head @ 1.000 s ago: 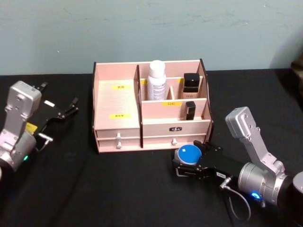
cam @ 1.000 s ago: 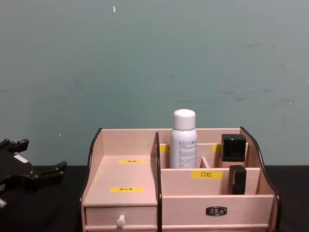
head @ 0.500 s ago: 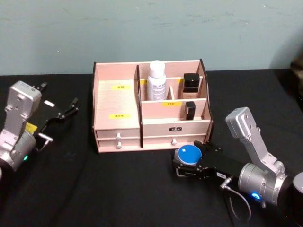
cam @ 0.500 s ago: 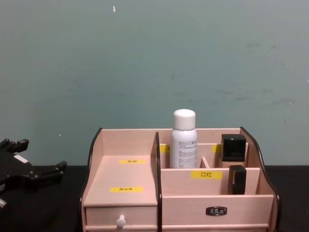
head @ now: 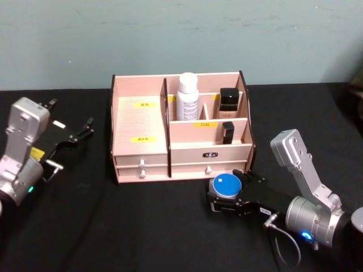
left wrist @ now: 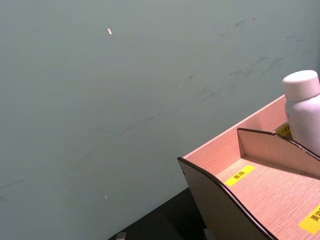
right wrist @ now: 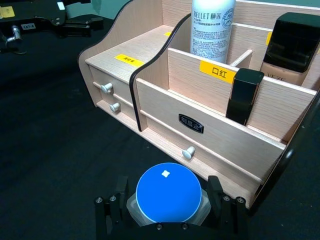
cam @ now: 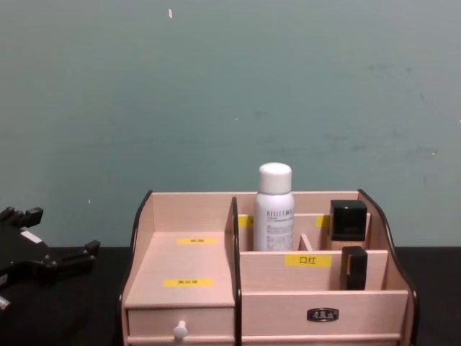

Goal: Pick up the facial cleanser and watermelon frost from the table and place them into the tiered storage box.

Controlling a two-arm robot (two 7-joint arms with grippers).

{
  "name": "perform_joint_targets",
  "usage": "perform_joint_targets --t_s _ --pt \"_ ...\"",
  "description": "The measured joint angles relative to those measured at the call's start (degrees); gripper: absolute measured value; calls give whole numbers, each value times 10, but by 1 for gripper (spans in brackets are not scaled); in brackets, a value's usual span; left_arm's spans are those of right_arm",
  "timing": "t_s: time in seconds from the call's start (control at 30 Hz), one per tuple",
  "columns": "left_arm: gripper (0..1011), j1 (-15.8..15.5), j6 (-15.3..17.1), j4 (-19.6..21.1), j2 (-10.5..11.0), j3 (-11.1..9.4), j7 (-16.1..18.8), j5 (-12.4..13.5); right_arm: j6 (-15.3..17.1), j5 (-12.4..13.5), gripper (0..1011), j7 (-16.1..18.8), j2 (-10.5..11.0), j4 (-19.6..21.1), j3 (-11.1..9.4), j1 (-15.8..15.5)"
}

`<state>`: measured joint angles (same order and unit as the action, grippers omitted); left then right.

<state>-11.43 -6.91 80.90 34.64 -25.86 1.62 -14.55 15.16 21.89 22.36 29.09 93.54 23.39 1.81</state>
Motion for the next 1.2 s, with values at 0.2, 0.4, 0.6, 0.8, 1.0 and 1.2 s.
perform_joint_targets --t_s 0.2,0.4,0.6,0.8,1.0,1.2 --pt "1001 0 0 0 0 0 0 0 0 0 977 0 0 0 0 0" --pt "1001 0 0 0 0 0 0 0 -1 1 837 1 0 0 -1 0" --pt "1001 0 0 0 0 0 0 0 -1 1 754 1 0 0 -1 0" --pt "1001 0 0 0 0 0 0 0 -2 1 738 1 0 0 -1 0" --pt "1001 0 0 0 0 0 0 0 -2 1 735 1 0 0 -1 0" --pt "1001 0 0 0 0 0 0 0 -4 6 735 8 1 0 -1 -1"
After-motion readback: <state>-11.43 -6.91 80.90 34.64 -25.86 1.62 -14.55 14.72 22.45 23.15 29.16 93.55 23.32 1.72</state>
